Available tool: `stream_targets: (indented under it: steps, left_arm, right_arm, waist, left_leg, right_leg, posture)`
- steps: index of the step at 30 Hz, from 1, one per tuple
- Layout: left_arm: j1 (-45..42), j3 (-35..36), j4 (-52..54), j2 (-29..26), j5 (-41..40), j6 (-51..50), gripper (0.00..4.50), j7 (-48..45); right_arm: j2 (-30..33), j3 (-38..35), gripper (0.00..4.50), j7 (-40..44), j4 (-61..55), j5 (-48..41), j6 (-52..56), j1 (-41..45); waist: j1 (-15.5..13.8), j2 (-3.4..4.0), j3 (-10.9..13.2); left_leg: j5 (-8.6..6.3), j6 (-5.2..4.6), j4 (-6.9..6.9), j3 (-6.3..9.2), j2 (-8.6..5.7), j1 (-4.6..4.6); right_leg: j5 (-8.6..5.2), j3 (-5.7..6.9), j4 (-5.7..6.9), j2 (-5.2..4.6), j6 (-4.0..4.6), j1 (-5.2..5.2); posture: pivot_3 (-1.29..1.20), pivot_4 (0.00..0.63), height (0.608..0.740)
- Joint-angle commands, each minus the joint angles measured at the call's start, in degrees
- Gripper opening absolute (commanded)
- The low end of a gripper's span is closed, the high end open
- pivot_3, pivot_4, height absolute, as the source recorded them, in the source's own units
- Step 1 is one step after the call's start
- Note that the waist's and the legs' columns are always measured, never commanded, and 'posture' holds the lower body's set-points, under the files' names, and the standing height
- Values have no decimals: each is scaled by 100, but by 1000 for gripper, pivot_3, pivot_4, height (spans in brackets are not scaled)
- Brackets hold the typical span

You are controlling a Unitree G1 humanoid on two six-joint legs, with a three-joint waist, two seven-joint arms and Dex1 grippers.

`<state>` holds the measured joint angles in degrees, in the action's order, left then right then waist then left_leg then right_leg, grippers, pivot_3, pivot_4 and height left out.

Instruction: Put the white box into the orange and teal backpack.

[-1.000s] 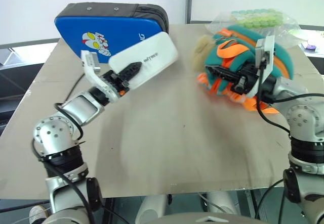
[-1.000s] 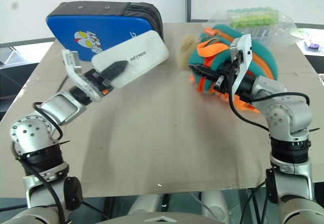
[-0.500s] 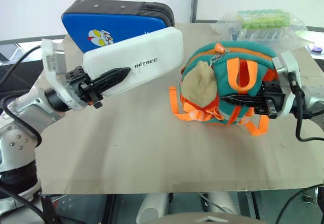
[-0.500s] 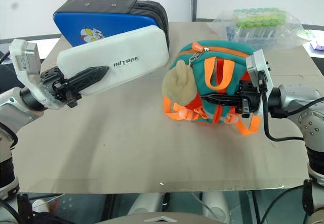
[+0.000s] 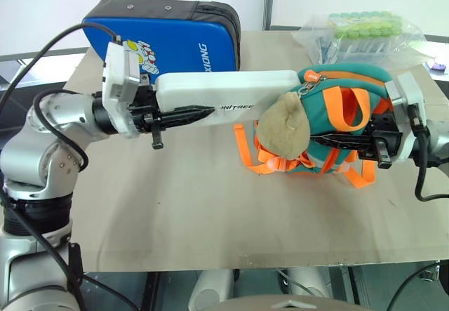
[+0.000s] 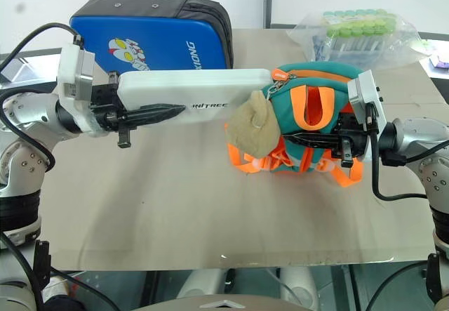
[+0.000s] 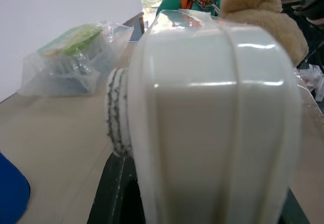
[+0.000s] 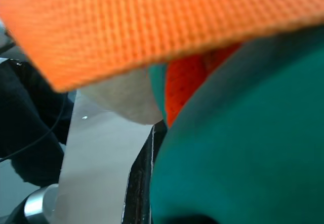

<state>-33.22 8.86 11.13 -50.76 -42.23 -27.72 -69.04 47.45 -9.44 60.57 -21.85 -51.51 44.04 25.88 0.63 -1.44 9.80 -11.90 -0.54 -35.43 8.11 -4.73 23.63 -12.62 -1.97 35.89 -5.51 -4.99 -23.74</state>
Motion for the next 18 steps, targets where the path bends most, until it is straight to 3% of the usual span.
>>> stream_targets:
  steps: [1,6,10,13,18]
  left_arm:
    - [-163,-79,90,-71,-88,62,904,-474]
    - [-322,-46,-4,-238,-274,-270,904,-823]
    - [-370,-252,-31,-333,127,-106,904,-979]
    - [-508,-612,134,-49,602,72,904,-521]
    - [-1189,-1633,411,535,1345,-724,904,456]
  right_arm:
    - [-18,-223,36,-181,-231,-23,-169,125]
    - [-15,-275,36,-332,-330,-108,-125,68]
    - [43,-370,36,-414,-492,-254,-53,-69]
    - [30,-374,36,-515,-700,-368,-6,-145]
    - [-190,-177,36,-896,-1041,-399,-29,-122]
  waist:
    - [3,0,0]
    - [18,2,1]
    - [18,4,2]
    - [-2,4,2]
    - [-16,1,4]
  left_leg:
    - [0,0,0,2,0,1]
    - [5,9,-1,12,0,6]
    - [6,11,0,14,0,6]
    - [7,11,-2,16,-1,7]
    - [1,1,-36,30,-5,17]
  right_leg:
    - [0,2,0,0,0,0]
    - [0,13,1,1,0,-3]
    - [0,16,3,1,0,-4]
    - [0,19,3,0,0,-2]
    - [2,33,7,0,-3,9]
  posture:
    - [0,150,740]
    - [0,150,740]
    - [0,150,740]
    - [0,150,740]
    - [0,150,740]
